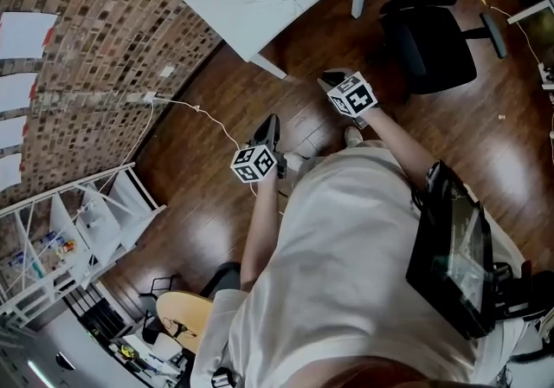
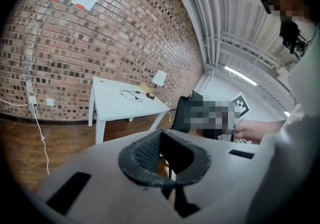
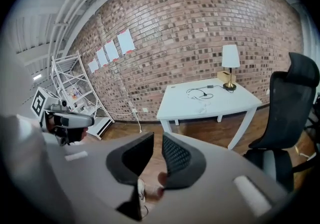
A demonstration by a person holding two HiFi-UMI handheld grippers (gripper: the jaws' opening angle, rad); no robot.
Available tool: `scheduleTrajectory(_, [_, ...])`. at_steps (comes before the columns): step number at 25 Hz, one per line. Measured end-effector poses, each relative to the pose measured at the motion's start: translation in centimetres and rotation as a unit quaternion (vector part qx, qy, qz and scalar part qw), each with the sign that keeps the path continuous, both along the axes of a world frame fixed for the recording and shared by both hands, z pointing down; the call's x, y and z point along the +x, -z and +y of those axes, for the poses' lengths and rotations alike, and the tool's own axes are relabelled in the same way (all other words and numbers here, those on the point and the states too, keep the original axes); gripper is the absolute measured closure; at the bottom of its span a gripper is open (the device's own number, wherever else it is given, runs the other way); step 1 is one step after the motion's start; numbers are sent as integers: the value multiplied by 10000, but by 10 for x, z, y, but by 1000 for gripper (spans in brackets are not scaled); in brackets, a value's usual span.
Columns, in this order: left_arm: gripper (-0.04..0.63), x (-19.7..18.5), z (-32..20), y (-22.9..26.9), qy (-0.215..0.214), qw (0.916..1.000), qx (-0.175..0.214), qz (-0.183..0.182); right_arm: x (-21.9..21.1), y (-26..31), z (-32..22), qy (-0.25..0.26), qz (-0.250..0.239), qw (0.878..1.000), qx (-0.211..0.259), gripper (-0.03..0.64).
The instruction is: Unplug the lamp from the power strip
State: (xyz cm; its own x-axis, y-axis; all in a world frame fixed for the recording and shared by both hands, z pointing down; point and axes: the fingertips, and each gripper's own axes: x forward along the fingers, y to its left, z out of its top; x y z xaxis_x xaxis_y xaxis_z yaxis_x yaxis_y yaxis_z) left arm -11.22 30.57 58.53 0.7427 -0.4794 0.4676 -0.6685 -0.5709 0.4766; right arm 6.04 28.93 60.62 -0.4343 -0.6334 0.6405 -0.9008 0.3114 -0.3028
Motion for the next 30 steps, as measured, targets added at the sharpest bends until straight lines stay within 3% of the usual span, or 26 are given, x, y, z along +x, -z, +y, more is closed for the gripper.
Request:
scheduleTrajectory(10, [592,5,17,-24,304,9988,-365,-120,19,-21,22,73,59,9995,-299,584])
scheduleTrajectory(11, [592,8,18,-25,309,9987,-375,-128,21,-21,25,178,160,9993,-276,624])
scheduleTrajectory(16, [592,31,19,-25,320,9988,-359,-107,40,-20,36,371,401,9985,-45,626])
scheduleTrajectory(24, [592,69,27,-24,404,9984,-402,-66,70,-37,60,512,378,9976,-288,626])
scheduleTrajectory(30, [592,53,27,-32,633,9962,-593,-64,61,-55,59,536,300,9968,-508,626])
